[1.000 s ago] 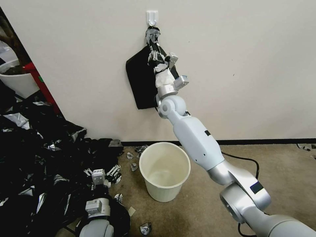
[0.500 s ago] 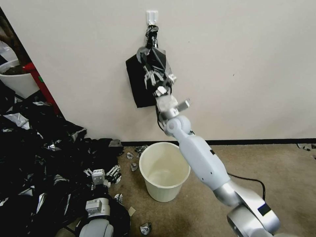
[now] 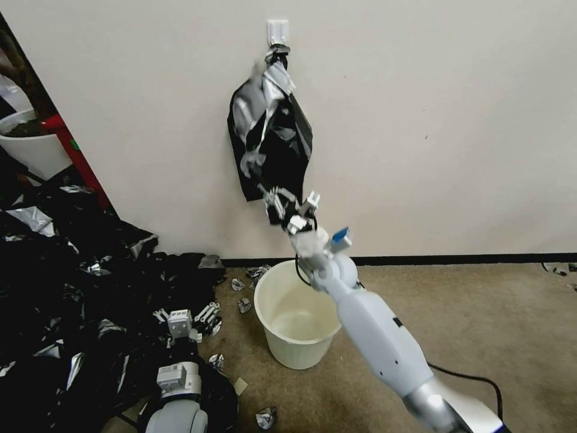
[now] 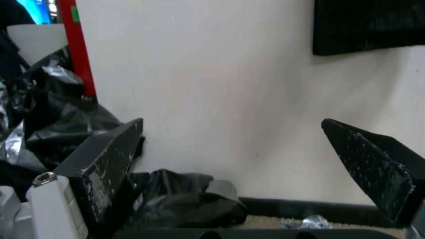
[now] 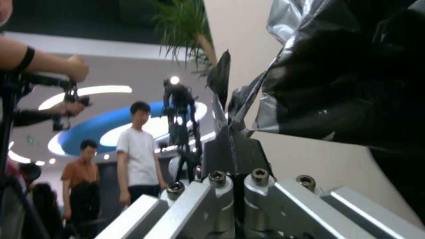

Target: Place a trash bag onto the trash bin.

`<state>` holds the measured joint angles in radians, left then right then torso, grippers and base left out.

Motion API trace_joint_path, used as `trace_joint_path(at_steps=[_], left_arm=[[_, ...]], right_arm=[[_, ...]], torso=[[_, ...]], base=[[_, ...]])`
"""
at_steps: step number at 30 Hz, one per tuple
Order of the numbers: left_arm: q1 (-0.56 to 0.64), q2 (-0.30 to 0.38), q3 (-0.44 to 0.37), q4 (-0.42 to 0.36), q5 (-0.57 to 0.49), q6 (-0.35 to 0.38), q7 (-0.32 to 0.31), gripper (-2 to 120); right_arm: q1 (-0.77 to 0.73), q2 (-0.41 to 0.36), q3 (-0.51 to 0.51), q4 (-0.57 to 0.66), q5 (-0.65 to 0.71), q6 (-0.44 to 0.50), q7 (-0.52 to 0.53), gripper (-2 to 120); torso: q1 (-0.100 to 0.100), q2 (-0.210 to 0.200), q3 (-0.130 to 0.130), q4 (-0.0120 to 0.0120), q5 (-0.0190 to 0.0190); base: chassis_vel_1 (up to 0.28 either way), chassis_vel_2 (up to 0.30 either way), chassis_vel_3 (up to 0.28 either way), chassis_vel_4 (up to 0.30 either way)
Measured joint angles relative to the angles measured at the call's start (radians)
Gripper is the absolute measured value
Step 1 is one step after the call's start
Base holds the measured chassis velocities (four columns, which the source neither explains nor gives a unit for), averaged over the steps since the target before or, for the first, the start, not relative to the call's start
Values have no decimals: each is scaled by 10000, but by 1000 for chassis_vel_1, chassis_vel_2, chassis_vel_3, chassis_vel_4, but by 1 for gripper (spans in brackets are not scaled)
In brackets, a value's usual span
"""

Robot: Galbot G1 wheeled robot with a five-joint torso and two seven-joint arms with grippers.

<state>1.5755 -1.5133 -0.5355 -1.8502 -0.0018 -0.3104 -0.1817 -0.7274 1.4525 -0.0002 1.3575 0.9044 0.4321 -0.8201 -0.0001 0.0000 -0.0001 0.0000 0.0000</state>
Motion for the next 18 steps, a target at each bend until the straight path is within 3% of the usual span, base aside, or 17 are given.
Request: trace_joint_path(at_steps=[13,18], left_arm=[[-654,477,96,-217,-740,-284,343,100],[-1429,1561,433,-750,-2178,-369,1106,100]], right_arm=[[-1387,-189,526,-161,-1370,177,-1606,0],[-1340,-345,642,-174,-1480,310,-1341,0]], torso=[[0,0,0,-1,-2],[0,0,0,-1,-2]], base=[[0,0,0,0],[0,0,0,0]])
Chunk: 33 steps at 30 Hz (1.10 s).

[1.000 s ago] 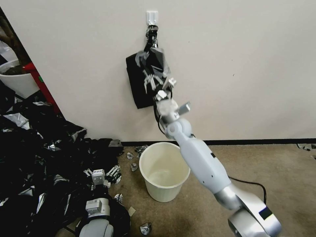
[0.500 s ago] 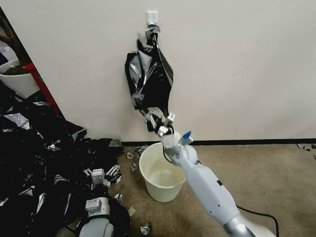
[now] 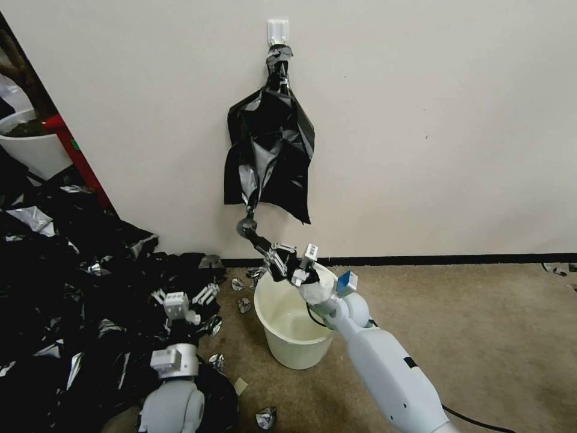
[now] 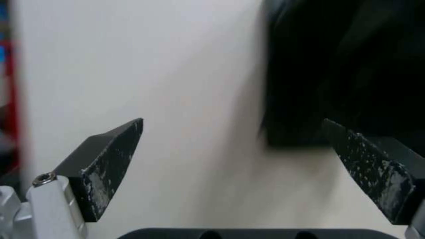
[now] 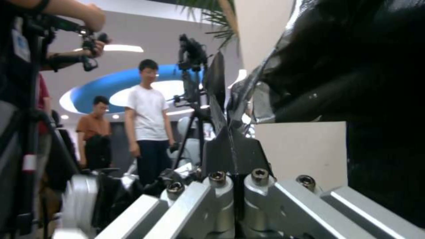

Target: Place a trash bag onto the trash bin.

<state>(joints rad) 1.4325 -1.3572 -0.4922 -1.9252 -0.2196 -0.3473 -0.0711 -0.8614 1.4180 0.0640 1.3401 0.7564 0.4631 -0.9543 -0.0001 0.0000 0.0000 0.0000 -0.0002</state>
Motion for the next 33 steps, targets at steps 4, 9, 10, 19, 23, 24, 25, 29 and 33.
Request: trace_joint_path(at_steps=[4,9,10,19,23,24,25,29,33], left_arm=[[-1018,1478,313,-588,-1285,109,928,100],[-2427,3699,623,-818,-1783,535,1644,100],[-2427,3699,623,-818,-1783,535,1644,100],[-5268,5248,1930,398,-1559,1064,2207,100],[-6126,5229,2680,986,-1309,1220,2962,100],[-6126,5229,2680,986,-1309,1220,2962,100],[-6188,5204,2744,1048,-1242,1236,3080,100],[-6233,5134,2799,1070,-1180,1361,3552,100],[-6321,5051,2827,1135,-1092,1391,3832,100]], right_arm=[[55,-12,6,201,4,119,578,0],[-29,93,22,348,12,213,949,0],[-29,93,22,348,12,213,949,0],[-224,260,88,386,0,265,1001,0],[-243,297,149,427,-16,267,1078,0],[-243,297,149,427,-16,267,1078,0],[-254,310,162,446,-29,268,1123,0],[-277,343,216,464,-99,268,1250,0],[-272,343,261,457,-120,267,1292,0]], torso=[[1,0,0,0,1],[1,0,1,1,1],[1,0,1,1,1],[2,0,1,0,0],[2,-1,1,-1,1],[2,-1,1,-1,1],[1,-1,1,-1,1],[1,-1,1,2,1],[2,-1,1,0,3]], base=[[0,0,0,0],[0,0,0,0],[0,0,0,0],[0,0,0,0],[0,0,0,0],[0,0,0,0],[0,0,0,0],[0,0,0,0],[0,0,0,0]])
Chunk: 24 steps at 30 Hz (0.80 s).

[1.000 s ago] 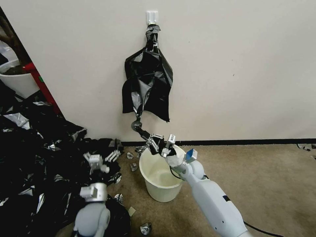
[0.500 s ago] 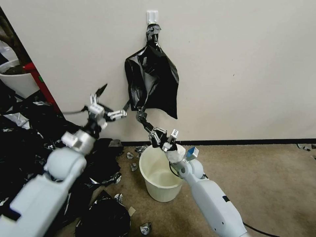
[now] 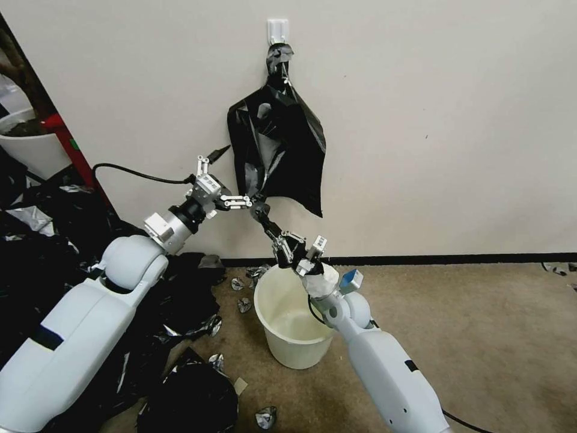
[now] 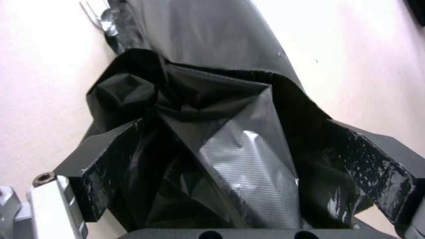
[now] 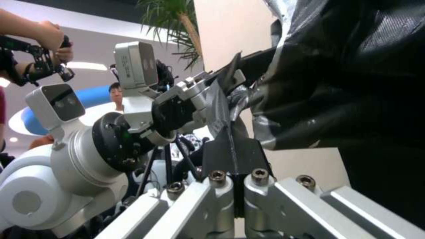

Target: Place a trash bag onto the trash bin.

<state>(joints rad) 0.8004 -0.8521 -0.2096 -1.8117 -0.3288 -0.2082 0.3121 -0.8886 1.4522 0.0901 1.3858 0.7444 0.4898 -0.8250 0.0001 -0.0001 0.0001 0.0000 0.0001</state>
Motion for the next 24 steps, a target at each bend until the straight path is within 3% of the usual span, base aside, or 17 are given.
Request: trace_joint_path(at_steps=[11,19,24], left_arm=[[-409,-509,517,705,553,110,-290,97],[-370,-749,545,678,555,109,-391,72],[-386,-817,621,640,398,209,-712,54]], right_arm=[[-54,85,11,15,-40,8,27,0],[-321,-17,29,438,-144,106,678,0],[-666,-118,-34,905,-410,303,1805,2]], torso=[[0,-1,0,0,-1],[-1,0,-1,0,0],[-1,0,-1,0,-1]], base=[[0,0,0,0],[0,0,0,0],[0,0,0,0]])
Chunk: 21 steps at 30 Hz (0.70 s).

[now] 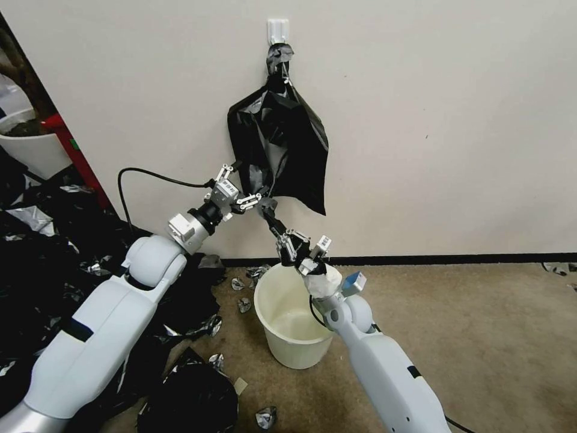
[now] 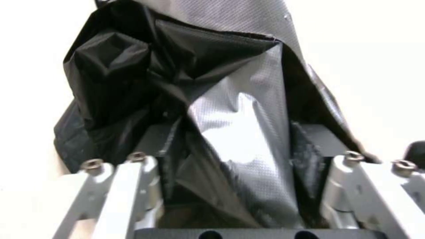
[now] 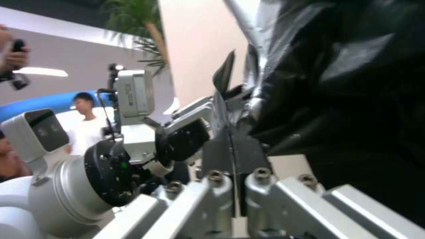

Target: Place a trash bag onto the trash bin.

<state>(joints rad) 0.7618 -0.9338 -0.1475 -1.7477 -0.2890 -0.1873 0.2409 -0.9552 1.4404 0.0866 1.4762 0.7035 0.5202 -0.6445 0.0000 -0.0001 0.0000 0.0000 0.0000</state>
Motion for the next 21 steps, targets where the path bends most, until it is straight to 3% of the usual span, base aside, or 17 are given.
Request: trace_joint_path(at_steps=[2,5,8,9,10,11,12,14,16,21], left_arm=[[5,-49,18,-87,-197,123,-184,42],[48,-86,-3,-161,-319,181,-268,37],[212,-177,-171,-360,-634,248,-437,22],[212,-177,-171,-360,-634,248,-437,22],[308,-202,-261,-445,-787,257,-482,15],[386,-214,-339,-514,-890,257,-511,11],[386,-214,-339,-514,-890,257,-511,11],[510,-220,-464,-598,-982,257,-528,1],[659,-220,-558,-693,-1010,249,-529,0],[858,-332,-613,-818,-1013,228,-539,0]], right_arm=[[-453,-149,61,482,-389,153,442,12],[-764,-269,218,735,-903,301,652,18],[-1493,-523,995,1305,-3863,557,2314,33],[-1493,-523,995,1305,-3863,557,2314,33],[-1700,-680,1338,1581,-5345,523,3408,40],[-1780,-814,1438,1842,-5984,354,4183,45],[-1780,-814,1438,1842,-5984,354,4183,45],[-1770,-1109,1398,2502,-6296,-221,5424,53],[-1390,-1421,1114,3217,-6036,-777,6180,64],[-199,-1944,320,3874,-5462,-1235,6256,80]], torso=[[0,0,0,0,1],[0,0,0,-1,1],[0,0,0,-1,2],[0,0,0,-1,2],[0,1,0,-3,0],[0,0,0,-4,1],[0,0,0,-4,1],[0,0,0,-5,1],[0,0,-1,-3,1],[0,1,0,1,0]], base=[[0,0,0,0],[0,0,0,0],[0,0,0,0],[0,0,0,0],[0,0,0,0],[0,0,0,0],[0,0,0,0],[0,0,0,0],[0,0,0,0],[0,0,0,0]])
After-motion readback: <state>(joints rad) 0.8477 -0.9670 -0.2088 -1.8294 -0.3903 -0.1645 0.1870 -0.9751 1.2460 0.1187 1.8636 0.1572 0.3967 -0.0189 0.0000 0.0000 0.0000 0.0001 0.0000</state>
